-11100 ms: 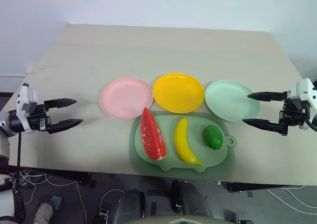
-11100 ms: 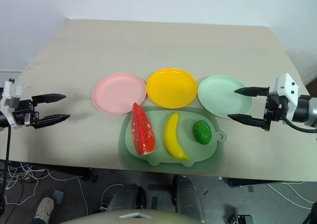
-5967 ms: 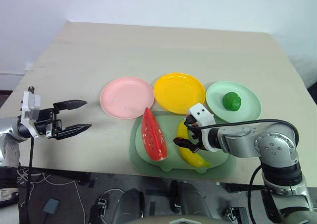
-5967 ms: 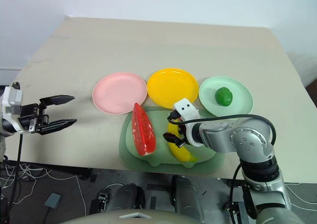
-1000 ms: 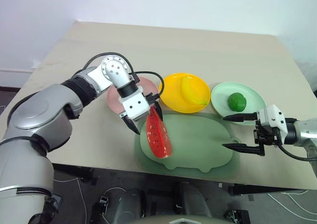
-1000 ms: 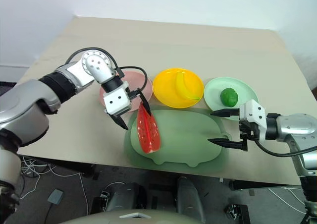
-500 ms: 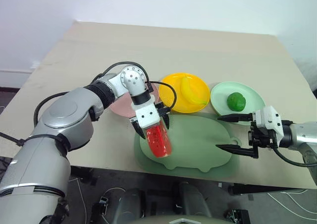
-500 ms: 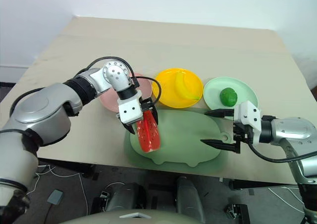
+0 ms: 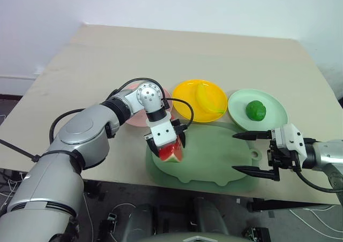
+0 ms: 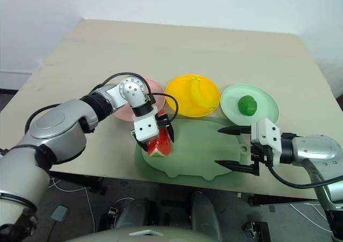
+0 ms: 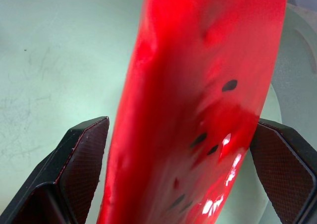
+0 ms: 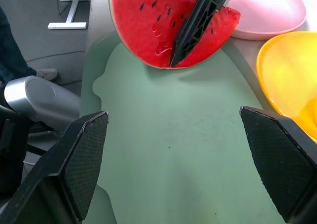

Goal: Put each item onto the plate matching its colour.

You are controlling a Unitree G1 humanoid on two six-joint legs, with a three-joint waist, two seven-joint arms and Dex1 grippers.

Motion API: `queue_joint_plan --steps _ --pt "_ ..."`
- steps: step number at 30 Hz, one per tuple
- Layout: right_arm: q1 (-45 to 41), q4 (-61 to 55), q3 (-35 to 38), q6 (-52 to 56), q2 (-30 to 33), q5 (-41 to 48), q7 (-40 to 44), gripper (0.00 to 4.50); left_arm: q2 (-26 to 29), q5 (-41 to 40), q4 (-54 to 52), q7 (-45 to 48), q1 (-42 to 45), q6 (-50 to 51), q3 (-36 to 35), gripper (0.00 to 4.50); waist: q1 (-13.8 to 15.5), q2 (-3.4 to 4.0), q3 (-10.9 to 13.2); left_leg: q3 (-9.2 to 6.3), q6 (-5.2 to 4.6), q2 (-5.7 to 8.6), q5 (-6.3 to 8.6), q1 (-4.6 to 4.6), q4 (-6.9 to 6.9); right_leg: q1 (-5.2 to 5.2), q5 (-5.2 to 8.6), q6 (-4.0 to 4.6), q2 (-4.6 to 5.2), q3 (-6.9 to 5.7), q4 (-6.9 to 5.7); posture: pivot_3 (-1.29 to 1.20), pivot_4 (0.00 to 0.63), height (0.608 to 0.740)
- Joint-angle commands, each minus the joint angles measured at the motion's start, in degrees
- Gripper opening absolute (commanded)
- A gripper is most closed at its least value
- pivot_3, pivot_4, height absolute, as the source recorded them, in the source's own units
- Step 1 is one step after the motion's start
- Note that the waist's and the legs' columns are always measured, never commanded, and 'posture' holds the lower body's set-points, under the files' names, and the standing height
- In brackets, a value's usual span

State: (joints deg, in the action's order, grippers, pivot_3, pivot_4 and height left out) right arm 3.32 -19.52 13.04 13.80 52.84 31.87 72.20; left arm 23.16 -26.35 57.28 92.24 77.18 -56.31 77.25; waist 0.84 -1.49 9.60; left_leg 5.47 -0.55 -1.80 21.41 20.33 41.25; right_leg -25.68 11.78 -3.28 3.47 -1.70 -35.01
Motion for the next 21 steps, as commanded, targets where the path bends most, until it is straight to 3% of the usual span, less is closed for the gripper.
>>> queue_joint_plan --steps 1,7,14,18,21 --pt "-0.9 -1.2 2.1 -0.5 0.4 0.7 -0.4 4.5 -0.7 1.8 -0.1 0.3 -1.5 0.0 1.6 3.4 0.0 0.01 0.0 -0.01 0.0 0.01 0.0 -0.02 0.0 0.03 0.0 0.0 0.0 0.0 0.01 0.0 0.15 0.739" --pt "-2.4 -0.7 1.6 0.0 0.6 0.8 -0.4 4.5 1.2 -2.7 -3.5 0.3 -2.1 5.3 0.2 3.26 -0.1 0.01 0.0 -0.08 -0.03 0.01 0.01 -0.04 0.02 0.09 0.0 0.0 -0.01 -0.02 0.02 0.0 0.15 0.739" --pt "-5.5 1.3 0.0 0.0 0.3 0.5 0.3 4.5 6.9 -20.6 -15.3 0.3 0.4 34.2 -13.1 3.26 -0.1 -0.03 0.0 -0.25 -0.02 -0.02 0.01 0.06 0.06 0.07 -0.08 -0.17 -0.02 -0.05 0.0 0.0 0.15 0.739" --pt "-9.4 2.7 -0.9 1.3 -0.4 1.9 0.2 4.5 8.1 -20.2 -11.2 0.3 0.4 45.3 -24.3 3.26 -0.2 -0.02 0.0 -0.25 -0.02 0.01 0.01 0.02 0.06 0.08 -0.07 -0.19 -0.03 -0.05 -0.02 0.0 0.15 0.739" --pt "-12.3 4.1 -1.3 1.8 -0.6 2.3 0.5 4.5 8.0 -11.9 -3.3 -2.0 1.2 49.4 -31.1 3.26 -0.2 -0.02 0.0 -0.29 -0.02 0.01 0.01 0.01 0.05 0.08 -0.07 -0.19 -0.1 -0.06 -0.03 0.0 0.15 0.739"
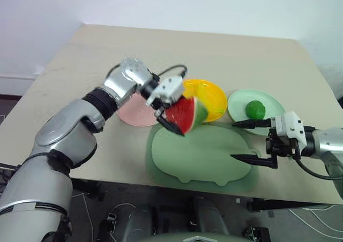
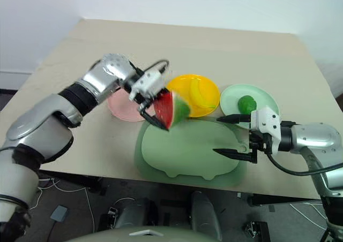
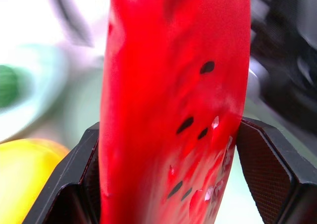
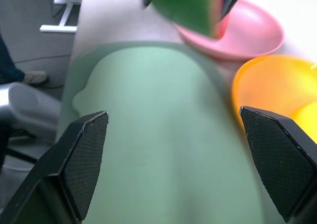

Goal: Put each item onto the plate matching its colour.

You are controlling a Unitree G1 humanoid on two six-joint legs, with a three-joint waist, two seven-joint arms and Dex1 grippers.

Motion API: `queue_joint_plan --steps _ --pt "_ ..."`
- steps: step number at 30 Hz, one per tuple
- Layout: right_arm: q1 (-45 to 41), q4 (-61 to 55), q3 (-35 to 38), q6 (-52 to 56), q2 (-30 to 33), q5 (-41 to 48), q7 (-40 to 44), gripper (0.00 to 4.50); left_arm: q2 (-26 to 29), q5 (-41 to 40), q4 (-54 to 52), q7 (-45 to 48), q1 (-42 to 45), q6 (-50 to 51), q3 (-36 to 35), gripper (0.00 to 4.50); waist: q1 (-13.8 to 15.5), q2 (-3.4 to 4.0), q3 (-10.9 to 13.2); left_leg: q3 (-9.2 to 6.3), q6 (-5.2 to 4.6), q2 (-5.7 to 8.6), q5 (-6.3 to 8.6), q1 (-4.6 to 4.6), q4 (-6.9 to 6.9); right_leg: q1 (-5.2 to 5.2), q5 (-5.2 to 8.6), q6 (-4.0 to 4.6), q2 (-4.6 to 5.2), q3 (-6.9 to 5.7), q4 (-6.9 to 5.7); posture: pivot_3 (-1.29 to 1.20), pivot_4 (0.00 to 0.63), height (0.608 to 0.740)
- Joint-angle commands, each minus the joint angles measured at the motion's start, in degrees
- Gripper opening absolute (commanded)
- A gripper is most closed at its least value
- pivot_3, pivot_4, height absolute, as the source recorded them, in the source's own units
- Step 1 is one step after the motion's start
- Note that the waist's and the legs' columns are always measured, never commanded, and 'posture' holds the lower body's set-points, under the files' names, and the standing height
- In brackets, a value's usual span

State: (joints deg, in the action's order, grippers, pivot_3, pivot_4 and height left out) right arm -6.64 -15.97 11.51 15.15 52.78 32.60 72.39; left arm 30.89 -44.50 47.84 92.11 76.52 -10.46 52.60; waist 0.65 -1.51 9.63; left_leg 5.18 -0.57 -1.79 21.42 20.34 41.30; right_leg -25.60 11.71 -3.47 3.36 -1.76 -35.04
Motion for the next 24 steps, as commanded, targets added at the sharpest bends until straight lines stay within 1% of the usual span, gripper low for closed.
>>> queue_joint_plan --steps 1,2,3,7,10,13,17,24 --pt "-3.2 1.0 0.0 0.5 -0.6 1.6 0.4 4.5 0.2 9.4 8.4 -2.7 2.0 3.7 -8.1 3.26 0.0 0.0 0.0 -0.01 0.0 0.0 0.0 0.01 0.0 0.0 0.0 0.0 -0.02 -0.01 0.0 0.0 0.15 0.739" --pt "-3.8 1.4 -0.1 0.5 -0.6 1.6 0.6 4.5 -0.1 11.9 9.8 -3.0 2.0 3.8 -9.6 3.26 0.0 0.0 0.0 -0.01 0.0 0.0 0.0 0.0 0.0 0.0 0.0 0.0 -0.02 -0.02 0.0 0.0 0.15 0.739" --pt "-4.3 1.9 -0.3 0.4 -0.6 1.4 0.9 4.5 -0.3 14.2 11.4 -3.6 2.3 6.0 -10.9 3.26 0.1 0.0 0.0 -0.01 0.0 0.0 0.0 0.01 0.0 0.0 -0.01 -0.01 -0.03 -0.02 0.0 0.0 0.15 0.739" --pt "-7.0 4.2 -1.8 -0.1 -1.0 0.6 2.0 4.5 -0.3 27.0 16.9 -13.2 3.2 13.2 -12.3 3.26 0.2 0.0 0.0 -0.08 0.0 0.02 0.0 0.07 0.0 0.0 -0.02 -0.04 -0.03 -0.04 0.01 0.0 0.15 0.739" --pt "-9.1 5.8 -3.3 -0.5 -1.7 0.0 2.5 4.5 -1.5 32.6 19.4 -17.9 3.7 21.6 -14.4 3.26 0.2 -0.01 0.0 -0.12 0.0 0.04 0.0 0.12 0.0 0.01 -0.03 -0.05 -0.01 -0.04 0.0 0.0 0.15 0.739" --pt "-10.4 6.5 -4.3 -0.5 -2.5 -0.5 2.7 4.5 -2.5 37.2 20.6 -21.3 3.5 25.9 -16.6 3.26 0.2 0.0 0.0 -0.16 0.0 0.04 0.0 0.14 -0.01 0.01 -0.03 -0.06 -0.01 -0.04 -0.01 0.0 0.15 0.739" --pt "-11.3 7.2 -4.9 -0.6 -3.1 -0.9 3.0 4.5 -3.1 42.8 21.5 -24.1 2.8 27.5 -18.5 3.26 0.0 0.0 0.0 -0.16 0.01 0.04 0.0 0.12 -0.03 0.0 -0.03 -0.07 -0.01 -0.05 -0.03 0.0 0.15 0.739" --pt "-11.2 7.3 -5.3 -1.1 -3.5 -1.4 3.1 4.5 -3.8 49.6 22.2 -26.9 2.3 28.1 -21.6 3.26 0.1 0.0 0.0 -0.15 0.03 0.03 -0.01 0.08 -0.02 0.0 -0.03 -0.08 0.0 -0.06 -0.06 0.0 0.15 0.739"
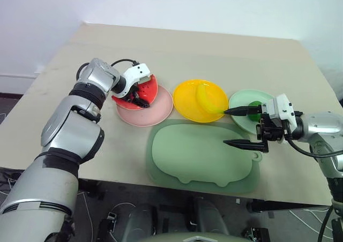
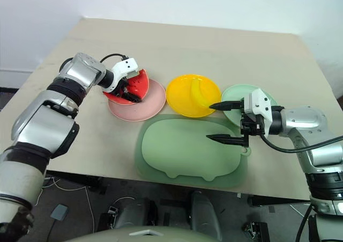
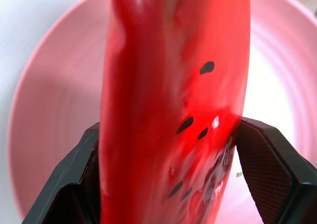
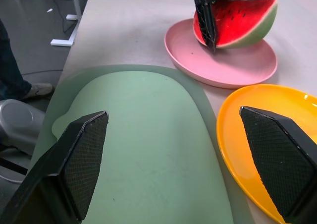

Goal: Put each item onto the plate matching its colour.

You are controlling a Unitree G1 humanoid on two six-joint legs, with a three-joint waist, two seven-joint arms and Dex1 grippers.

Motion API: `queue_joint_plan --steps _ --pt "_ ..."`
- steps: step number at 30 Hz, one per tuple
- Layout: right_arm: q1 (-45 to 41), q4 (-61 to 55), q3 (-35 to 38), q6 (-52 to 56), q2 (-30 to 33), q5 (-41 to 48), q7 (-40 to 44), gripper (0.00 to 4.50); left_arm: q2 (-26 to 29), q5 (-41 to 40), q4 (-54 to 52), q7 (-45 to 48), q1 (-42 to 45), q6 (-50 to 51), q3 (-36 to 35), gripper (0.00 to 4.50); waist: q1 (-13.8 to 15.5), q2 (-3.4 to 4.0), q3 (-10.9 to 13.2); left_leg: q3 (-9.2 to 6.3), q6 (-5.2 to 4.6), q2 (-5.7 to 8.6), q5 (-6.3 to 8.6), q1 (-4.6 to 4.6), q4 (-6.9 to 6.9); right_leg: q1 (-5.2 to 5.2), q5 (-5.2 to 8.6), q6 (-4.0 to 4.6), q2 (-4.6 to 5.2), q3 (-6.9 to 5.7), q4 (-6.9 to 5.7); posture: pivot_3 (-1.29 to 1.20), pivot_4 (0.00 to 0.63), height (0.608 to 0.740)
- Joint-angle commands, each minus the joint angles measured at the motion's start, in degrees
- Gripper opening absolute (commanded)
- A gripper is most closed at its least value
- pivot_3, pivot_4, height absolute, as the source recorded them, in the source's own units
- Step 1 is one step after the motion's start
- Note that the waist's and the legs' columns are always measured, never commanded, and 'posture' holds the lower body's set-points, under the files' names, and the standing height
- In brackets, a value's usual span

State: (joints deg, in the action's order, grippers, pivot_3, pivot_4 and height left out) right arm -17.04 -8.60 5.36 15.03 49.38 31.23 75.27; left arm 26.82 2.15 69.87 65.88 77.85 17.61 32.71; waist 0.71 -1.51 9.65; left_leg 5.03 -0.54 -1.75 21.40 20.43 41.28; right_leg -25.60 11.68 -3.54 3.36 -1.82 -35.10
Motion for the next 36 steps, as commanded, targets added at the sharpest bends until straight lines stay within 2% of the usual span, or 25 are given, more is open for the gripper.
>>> queue_joint_plan --steps 1,3,5,6,7,18,24,26,30,33,36 --pt "-0.7 -0.1 0.8 -1.0 -0.1 -0.1 0.2 4.5 0.2 3.8 0.1 -0.5 0.9 -0.1 -2.0 3.26 0.0 0.0 0.0 0.01 0.0 0.0 0.0 0.0 0.0 0.0 0.0 0.0 0.0 0.0 0.0 0.0 0.15 0.739" --pt "-0.6 -0.2 0.7 -1.1 -0.3 -0.2 0.0 4.5 0.0 4.9 0.2 -0.1 0.9 -0.1 -2.7 3.26 0.0 0.0 0.0 0.02 0.01 0.0 0.0 0.01 0.0 0.0 0.0 0.0 0.0 0.0 0.0 0.0 0.15 0.739" --pt "-0.4 -0.4 0.7 -1.3 -0.4 -0.5 -0.1 4.5 -0.2 5.8 0.3 -0.1 1.1 -0.1 -3.5 3.96 0.0 0.0 0.0 0.03 0.01 0.0 -0.01 0.01 0.0 0.0 -0.01 -0.01 0.0 0.0 0.0 0.0 0.15 0.739" --pt "-0.2 -0.4 0.7 -1.4 -0.5 -0.6 -0.1 4.5 -0.2 6.2 0.3 0.0 1.1 -0.1 -3.9 4.06 0.0 0.0 0.0 0.03 0.01 0.0 -0.01 0.01 0.0 0.0 -0.01 -0.01 0.0 0.0 0.0 0.0 0.15 0.739" --pt "-0.1 -0.3 0.8 -1.6 -0.5 -0.8 -0.1 4.5 -0.3 6.5 0.3 0.2 1.3 0.0 -4.4 4.42 0.0 0.0 0.0 0.03 0.02 0.0 -0.01 0.0 0.0 0.0 -0.01 -0.02 0.0 0.0 0.0 0.0 0.15 0.739" --pt "-0.4 0.6 0.6 -1.8 -1.2 -1.6 -0.6 4.5 0.5 5.1 -1.4 3.9 6.4 2.8 -12.9 4.47 0.0 0.0 0.0 0.05 0.03 0.01 -0.01 0.04 0.0 0.0 -0.03 -0.05 0.01 -0.03 0.0 0.0 0.15 0.739" --pt "-1.1 0.8 0.3 -1.5 -1.6 -1.7 -1.2 4.5 5.9 3.6 -6.3 9.7 8.3 4.2 -17.4 4.47 -0.5 0.03 0.0 0.06 0.26 0.0 -0.14 -0.01 -0.04 0.0 -0.04 -0.06 0.01 -0.03 -0.01 0.0 0.15 0.739" --pt "-1.8 1.8 1.0 -1.4 -1.8 -1.6 -2.1 4.5 10.4 1.9 -14.9 13.5 5.0 6.4 -19.2 4.47 -0.8 0.07 0.0 0.05 0.28 -0.02 -0.15 -0.05 -0.06 -0.01 -0.03 -0.06 0.01 -0.02 -0.01 0.0 0.15 0.739" --pt "-2.7 2.4 1.8 -0.7 -2.7 -1.9 -5.4 4.5 20.5 -4.4 -38.4 19.0 -9.1 10.9 -25.1 4.47 -1.8 0.25 0.1 0.06 0.39 -0.09 -0.22 -0.11 -0.14 -0.04 -0.03 -0.06 0.01 0.03 -0.12 0.0 0.15 0.739" --pt "-1.8 2.2 2.7 -0.3 -2.8 -1.8 -7.3 4.5 25.3 -12.9 -53.5 19.1 -23.0 11.4 -35.7 4.47 -1.6 0.27 0.1 0.08 0.51 -0.14 -0.28 -0.04 -0.16 -0.23 -0.03 -0.06 0.05 0.08 -0.27 0.0 0.15 0.739" --pt "-0.4 2.9 4.4 -0.6 -2.0 -1.8 -8.4 4.5 25.9 -18.1 -61.8 15.3 -37.2 8.6 -46.9 4.47 -1.2 0.28 0.1 0.09 0.57 -0.16 -0.32 0.05 -0.09 -0.35 -0.03 -0.06 0.18 0.07 -0.4 0.0 0.15 0.739"
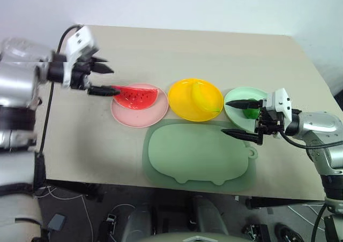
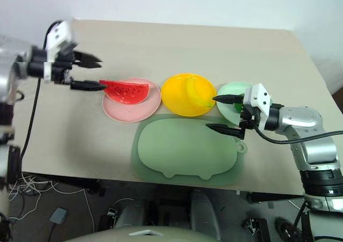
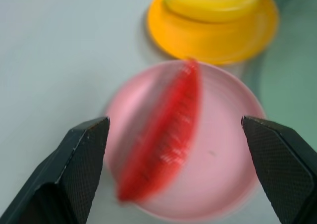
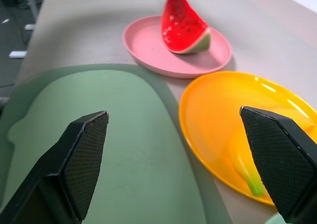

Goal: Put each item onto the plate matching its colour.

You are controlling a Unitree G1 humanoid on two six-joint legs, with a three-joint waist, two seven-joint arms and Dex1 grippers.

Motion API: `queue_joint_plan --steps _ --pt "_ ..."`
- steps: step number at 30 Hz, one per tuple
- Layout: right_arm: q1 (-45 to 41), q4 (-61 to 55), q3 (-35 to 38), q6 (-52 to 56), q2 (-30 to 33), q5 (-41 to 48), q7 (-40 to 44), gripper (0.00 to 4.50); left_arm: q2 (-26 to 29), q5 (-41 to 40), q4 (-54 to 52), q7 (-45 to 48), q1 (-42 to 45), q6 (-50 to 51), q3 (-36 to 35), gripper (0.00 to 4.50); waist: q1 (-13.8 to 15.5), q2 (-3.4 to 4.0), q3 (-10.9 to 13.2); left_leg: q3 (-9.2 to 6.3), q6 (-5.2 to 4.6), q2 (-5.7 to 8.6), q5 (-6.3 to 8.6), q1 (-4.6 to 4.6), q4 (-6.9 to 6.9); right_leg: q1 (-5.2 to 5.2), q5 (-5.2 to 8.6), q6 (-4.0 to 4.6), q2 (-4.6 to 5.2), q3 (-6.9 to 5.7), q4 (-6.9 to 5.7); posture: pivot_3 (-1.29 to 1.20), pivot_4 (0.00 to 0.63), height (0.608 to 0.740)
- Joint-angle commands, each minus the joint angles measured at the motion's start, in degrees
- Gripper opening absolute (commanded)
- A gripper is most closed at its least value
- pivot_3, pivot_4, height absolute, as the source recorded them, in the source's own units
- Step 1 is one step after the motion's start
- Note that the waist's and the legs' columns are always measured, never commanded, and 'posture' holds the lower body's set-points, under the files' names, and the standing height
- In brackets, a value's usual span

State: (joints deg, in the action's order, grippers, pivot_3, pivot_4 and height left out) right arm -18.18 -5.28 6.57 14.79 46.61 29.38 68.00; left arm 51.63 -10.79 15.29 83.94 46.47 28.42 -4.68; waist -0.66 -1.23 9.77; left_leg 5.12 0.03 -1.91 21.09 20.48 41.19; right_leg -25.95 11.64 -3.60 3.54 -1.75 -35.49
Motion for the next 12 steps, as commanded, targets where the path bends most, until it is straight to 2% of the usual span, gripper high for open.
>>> queue_joint_plan --steps 1,7,12 --pt "1.5 -0.3 4.2 -0.3 1.1 0.2 -1.4 4.5 0.7 -6.5 -8.8 -4.1 -10.4 -3.1 -13.1 4.47 0.4 0.0 0.0 -0.04 0.0 0.01 0.0 -0.01 0.05 0.03 0.0 0.0 0.05 -0.01 -0.05 0.0 0.15 0.739" --pt "8.9 -1.5 12.9 -0.1 3.7 1.9 -1.8 4.5 -3.4 -13.1 -10.8 -9.5 -31.3 -6.8 -28.1 4.47 1.2 0.04 0.0 -0.02 -0.18 0.06 0.1 -0.12 0.08 0.29 0.0 0.0 0.08 -0.02 0.21 0.0 0.15 0.739" --pt "15.4 -1.8 19.5 -0.3 4.8 3.2 -0.7 4.5 -5.6 -18.8 -7.4 -9.0 -40.9 -7.2 -33.2 4.47 1.4 0.05 0.0 -0.03 -0.26 0.05 0.16 -0.16 0.03 0.32 0.0 0.01 0.07 -0.06 0.26 0.0 0.15 0.739"
